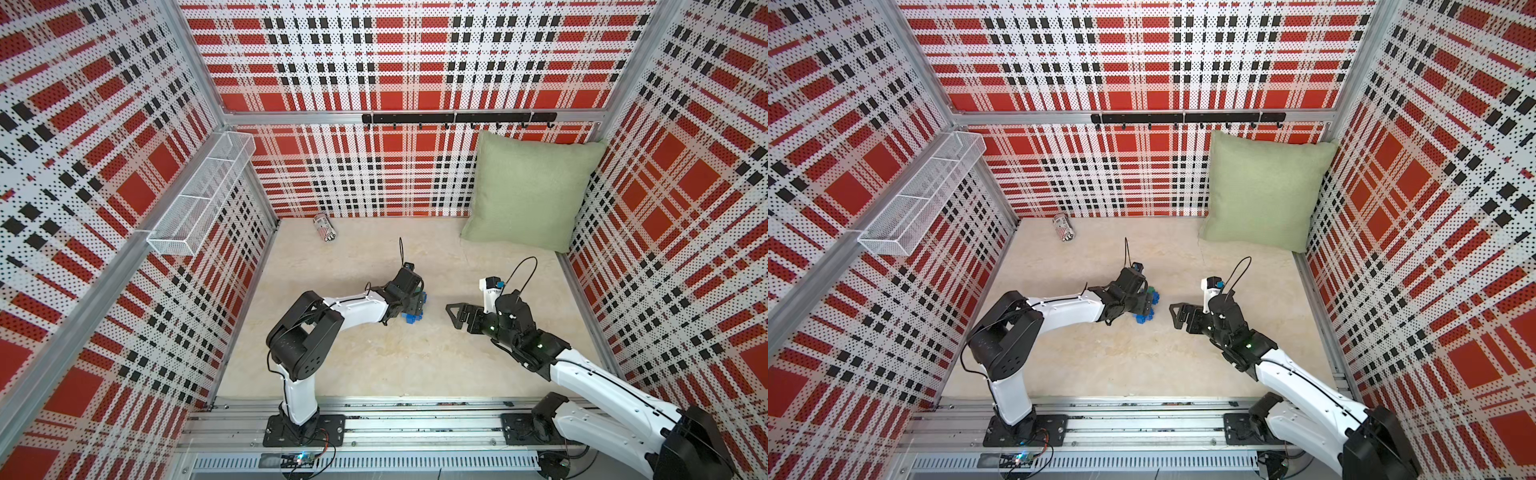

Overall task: Assemble a heart with lego
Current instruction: Adjust the lego brick at the center of the board, then reset both arms

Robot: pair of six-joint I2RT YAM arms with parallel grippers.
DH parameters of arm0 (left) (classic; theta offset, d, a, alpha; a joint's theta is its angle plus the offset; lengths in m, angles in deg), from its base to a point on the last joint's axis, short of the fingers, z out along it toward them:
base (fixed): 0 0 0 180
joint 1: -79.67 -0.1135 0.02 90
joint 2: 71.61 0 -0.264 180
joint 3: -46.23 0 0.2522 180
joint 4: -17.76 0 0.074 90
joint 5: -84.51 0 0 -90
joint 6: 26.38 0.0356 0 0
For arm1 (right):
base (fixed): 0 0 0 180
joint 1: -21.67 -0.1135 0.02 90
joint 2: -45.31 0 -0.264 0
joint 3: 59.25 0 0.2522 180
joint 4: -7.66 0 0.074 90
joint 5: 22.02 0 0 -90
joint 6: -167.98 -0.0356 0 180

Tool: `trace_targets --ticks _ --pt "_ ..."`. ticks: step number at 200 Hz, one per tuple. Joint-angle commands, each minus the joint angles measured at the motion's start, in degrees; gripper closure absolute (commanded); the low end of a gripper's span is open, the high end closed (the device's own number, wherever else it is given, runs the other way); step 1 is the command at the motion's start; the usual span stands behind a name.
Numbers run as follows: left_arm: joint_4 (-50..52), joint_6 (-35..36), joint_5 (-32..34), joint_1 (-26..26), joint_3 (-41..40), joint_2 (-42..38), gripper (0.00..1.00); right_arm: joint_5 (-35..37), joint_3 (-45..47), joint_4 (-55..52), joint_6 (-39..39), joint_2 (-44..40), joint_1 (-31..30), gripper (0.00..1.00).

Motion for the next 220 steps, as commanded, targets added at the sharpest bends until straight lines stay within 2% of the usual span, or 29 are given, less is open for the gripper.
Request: trace_targets --ticks 1,21,37,64,88,102,112,122,131,150,162,180,193,204,217,220 --pt "0.2 0.9 0.6 -0.3 1.2 -1.3 0.07 2.8 -2.9 -2.8 1.7 -0.5 0.6 0.0" --pt "0.5 1.0 0.1 -0.8 0.8 -4.3 0.0 6.7 -4.8 -6.4 2.4 -0.6 0.8 0.0" --pt "0.5 0.9 -0.4 -1.6 0.2 -7.5 0.01 9.8 -6.9 -9.2 3.6 -0.8 1.8 0.0" --pt "-0.4 0.1 1.6 -5.4 -2.3 -15.0 0.01 24.9 -12.0 -17.3 3.2 0.4 6.0 0.0" --pt "-4.9 -2.3 8.7 -14.1 -8.7 -23.8 0.01 38.0 -10.8 -14.6 5.0 2.2 12.5 0.0" --pt "-11.0 -4.0 15.8 -20.4 -15.6 -28.8 0.01 46.1 -7.1 -6.3 9.8 4.3 14.5 0.0" --pt "-15.4 -3.9 15.8 -25.4 -20.2 -31.2 0.01 51.0 -5.0 -0.1 14.3 6.6 15.6 0.0" --pt "-19.9 -3.3 17.1 -30.2 -24.6 -32.7 0.01 53.1 -2.4 7.6 18.9 9.2 16.9 0.0" --pt "-24.6 -1.3 20.0 -32.1 -28.8 -33.5 0.01 50.5 -0.4 14.5 21.9 12.4 19.1 0.0" --pt "-35.5 3.9 23.0 -33.4 -36.4 -34.0 0.01 45.2 0.2 20.2 24.9 18.8 23.1 0.0" --pt "-43.4 7.7 23.8 -33.6 -40.7 -33.3 0.01 37.9 2.9 29.4 30.9 21.6 24.0 0.0" --pt "-61.4 13.9 20.2 -34.1 -46.7 -29.6 0.01 31.3 6.8 41.5 35.3 24.8 25.0 0.0" --pt "-62.4 14.9 18.3 -34.1 -46.1 -28.5 0.01 25.2 8.9 47.6 36.8 24.3 26.2 0.0" --pt "-67.7 16.5 17.1 -34.2 -47.2 -27.5 0.01 19.1 12.5 57.9 41.0 24.8 27.4 0.0" --pt "-76.5 19.2 13.5 -34.5 -49.7 -26.1 0.01 15.5 13.2 61.9 42.1 26.5 28.9 0.0" --pt "-79.2 19.4 12.8 -34.4 -50.5 -25.7 0.01 12.7 12.9 61.2 41.9 26.8 29.6 0.0"
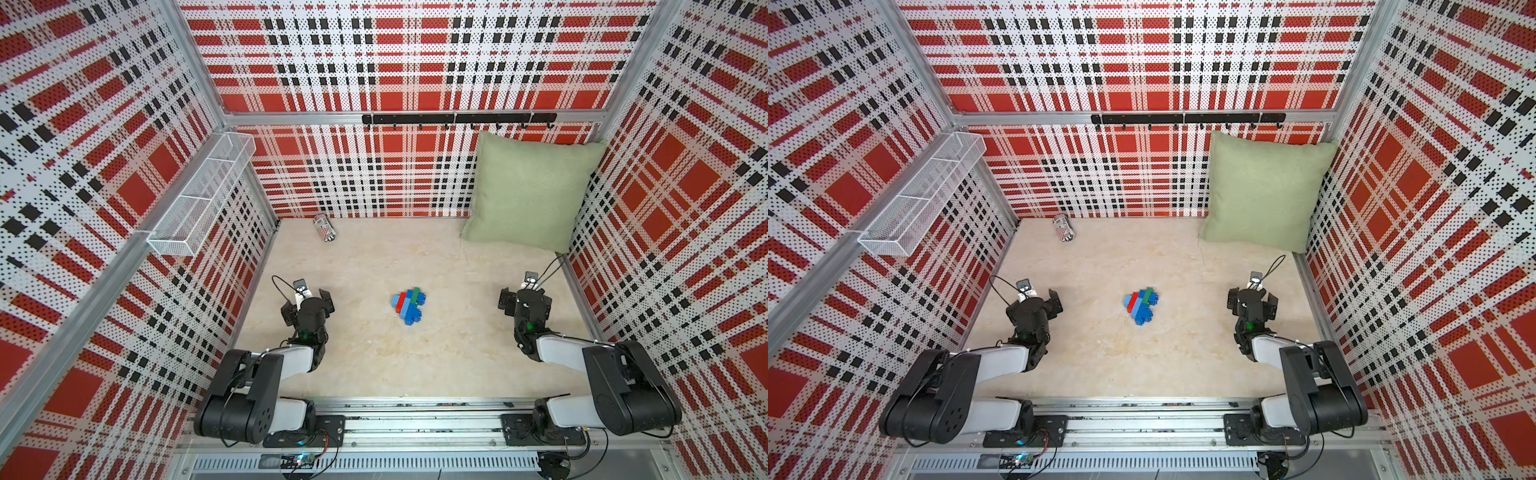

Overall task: Assemble a heart with lego
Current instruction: Reset both arms

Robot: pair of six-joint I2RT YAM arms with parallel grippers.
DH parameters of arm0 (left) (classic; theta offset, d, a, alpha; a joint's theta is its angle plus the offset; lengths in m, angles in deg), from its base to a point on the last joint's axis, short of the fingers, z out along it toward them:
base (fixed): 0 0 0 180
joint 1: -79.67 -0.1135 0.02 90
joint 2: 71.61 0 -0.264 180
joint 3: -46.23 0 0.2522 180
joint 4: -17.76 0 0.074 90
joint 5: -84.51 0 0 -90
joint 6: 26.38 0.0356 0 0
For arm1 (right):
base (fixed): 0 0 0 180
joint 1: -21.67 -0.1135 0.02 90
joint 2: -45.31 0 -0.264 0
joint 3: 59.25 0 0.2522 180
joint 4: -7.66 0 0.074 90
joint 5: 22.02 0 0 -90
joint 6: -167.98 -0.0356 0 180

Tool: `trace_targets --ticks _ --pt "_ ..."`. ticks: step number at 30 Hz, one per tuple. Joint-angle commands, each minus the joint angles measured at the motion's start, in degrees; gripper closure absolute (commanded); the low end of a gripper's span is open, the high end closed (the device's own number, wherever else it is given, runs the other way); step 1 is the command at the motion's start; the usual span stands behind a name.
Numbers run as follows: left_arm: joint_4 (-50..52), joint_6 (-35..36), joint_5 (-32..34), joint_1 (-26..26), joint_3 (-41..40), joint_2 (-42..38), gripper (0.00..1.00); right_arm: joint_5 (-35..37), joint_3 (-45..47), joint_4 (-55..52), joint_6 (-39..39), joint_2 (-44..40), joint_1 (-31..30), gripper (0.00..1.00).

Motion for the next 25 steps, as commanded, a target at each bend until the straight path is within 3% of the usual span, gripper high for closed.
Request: trace_targets --ticks 1,2,4,5,6,8,10,16,25 --pt "-23.9 6.5 -5.6 -0.6 -3.1 2.0 0.01 -14.7 1.0 17.4 6.4 2.1 3.0 0.0" --pt "-29.1 6.0 -10.2 -2.1 -4.4 3.9 0.01 -17.6 1.0 18.0 6.3 3.2 3.7 0.0" --pt "-36.9 5.9 -12.2 -2.7 -6.2 10.1 0.01 -19.6 2.8 24.4 7.1 6.9 3.9 0.0" --pt "-45.3 6.8 -13.5 -2.7 -7.4 13.1 0.01 -19.3 3.4 28.2 7.0 9.2 3.9 0.0" --pt "-43.5 6.8 -14.0 -2.8 -7.5 12.6 0.01 -18.4 3.7 31.5 6.7 10.4 4.1 0.0" --pt "-34.1 4.2 -11.3 -3.7 -4.9 9.8 0.01 -16.8 -0.2 20.0 4.6 8.6 5.1 0.0" --pt "-35.3 2.2 -8.4 -4.4 -3.7 11.7 0.01 -17.8 0.5 23.3 4.2 9.4 5.8 0.0" --pt "-41.4 6.2 -0.7 0.4 -5.9 12.4 0.01 -17.8 0.2 21.5 4.1 8.8 5.8 0.0" --pt "-42.7 6.2 -0.1 0.7 -6.7 12.4 0.01 -17.8 0.2 21.5 4.0 8.9 5.9 0.0"
